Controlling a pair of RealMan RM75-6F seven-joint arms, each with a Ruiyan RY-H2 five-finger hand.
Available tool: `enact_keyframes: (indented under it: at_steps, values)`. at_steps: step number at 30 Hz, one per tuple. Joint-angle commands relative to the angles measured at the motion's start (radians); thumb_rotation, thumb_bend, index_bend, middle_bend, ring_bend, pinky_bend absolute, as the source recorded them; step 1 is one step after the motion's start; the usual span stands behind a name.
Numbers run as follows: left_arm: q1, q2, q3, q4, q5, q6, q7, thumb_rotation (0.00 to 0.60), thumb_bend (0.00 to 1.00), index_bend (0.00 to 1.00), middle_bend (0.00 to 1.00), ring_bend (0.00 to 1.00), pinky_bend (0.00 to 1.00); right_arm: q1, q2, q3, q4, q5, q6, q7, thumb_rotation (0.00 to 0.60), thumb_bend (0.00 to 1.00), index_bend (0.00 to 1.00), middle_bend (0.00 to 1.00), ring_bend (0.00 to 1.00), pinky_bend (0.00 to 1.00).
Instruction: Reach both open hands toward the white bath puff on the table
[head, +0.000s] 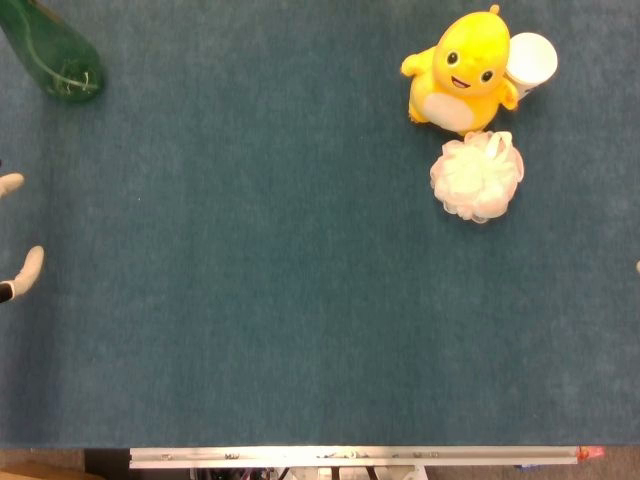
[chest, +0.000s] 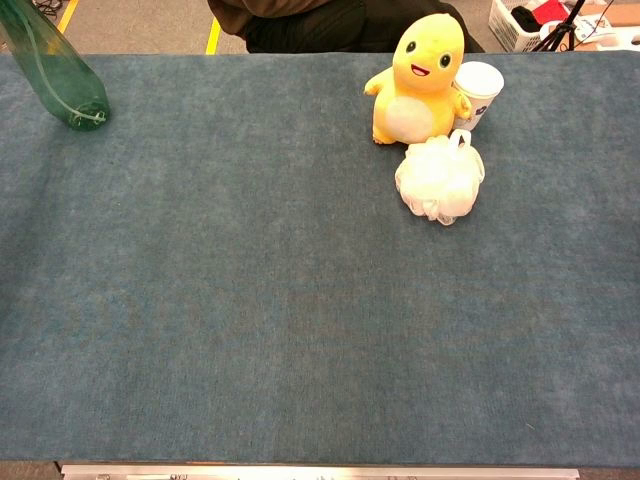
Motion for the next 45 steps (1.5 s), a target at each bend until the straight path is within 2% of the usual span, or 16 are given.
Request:
enact_keyframes:
  at_steps: [1, 4, 9, 15, 19, 22, 26, 32, 36, 45]
  values:
    - [-0.062, 0.069, -0.022, -0.088, -0.044, -0.143, -0.175, 0.6, 0.31, 0.19, 0.12, 0.05, 0.17, 0.033, 0.022, 0.005, -0.085, 0.039, -0.094, 0.132, 0.6, 0.12, 0.2, 0.16, 0.07, 0.18]
    - [-0.108, 0.13, -0.033, -0.124, -0.062, -0.244, -0.278, 0.6, 0.31, 0.19, 0.12, 0.05, 0.17, 0.071, 0.07, 0.009, -0.126, 0.075, -0.194, 0.219, 0.6, 0.12, 0.21, 0.17, 0.07, 0.18]
    - [-0.167, 0.179, -0.045, -0.153, -0.087, -0.37, -0.393, 0.6, 0.31, 0.21, 0.12, 0.05, 0.17, 0.12, 0.088, 0.013, -0.171, 0.12, -0.309, 0.297, 0.6, 0.12, 0.22, 0.18, 0.07, 0.18]
    - [-0.234, 0.23, -0.055, -0.206, -0.122, -0.525, -0.54, 0.567, 0.31, 0.21, 0.12, 0.05, 0.17, 0.184, 0.066, 0.026, -0.2, 0.174, -0.429, 0.356, 0.6, 0.11, 0.23, 0.19, 0.07, 0.18]
    - [-0.277, 0.253, -0.072, -0.236, -0.161, -0.628, -0.656, 0.562, 0.31, 0.21, 0.12, 0.05, 0.17, 0.231, 0.056, 0.045, -0.246, 0.276, -0.52, 0.394, 0.6, 0.08, 0.23, 0.19, 0.07, 0.18]
    - [-0.296, 0.255, -0.079, -0.236, -0.169, -0.659, -0.678, 0.557, 0.31, 0.21, 0.12, 0.05, 0.17, 0.257, 0.042, 0.045, -0.253, 0.305, -0.558, 0.381, 0.6, 0.07, 0.23, 0.19, 0.07, 0.18]
    - [-0.32, 0.235, -0.086, -0.249, -0.181, -0.695, -0.701, 0.545, 0.31, 0.21, 0.11, 0.05, 0.17, 0.296, 0.013, 0.062, -0.273, 0.408, -0.604, 0.382, 0.6, 0.07, 0.23, 0.19, 0.07, 0.18]
    - [-0.366, 0.195, -0.103, -0.27, -0.221, -0.76, -0.727, 0.558, 0.31, 0.21, 0.1, 0.05, 0.17, 0.33, -0.051, 0.091, -0.29, 0.496, -0.576, 0.343, 0.6, 0.07, 0.23, 0.19, 0.07, 0.18]
    - [-0.393, 0.16, -0.113, -0.269, -0.249, -0.78, -0.711, 0.589, 0.31, 0.21, 0.09, 0.05, 0.17, 0.332, -0.086, 0.102, -0.299, 0.51, -0.536, 0.323, 0.6, 0.08, 0.23, 0.19, 0.07, 0.18]
    - [-0.444, 0.058, -0.13, -0.257, -0.352, -0.778, -0.633, 0.599, 0.31, 0.21, 0.09, 0.05, 0.17, 0.341, -0.152, 0.119, -0.299, 0.522, -0.482, 0.288, 0.6, 0.11, 0.23, 0.19, 0.07, 0.18]
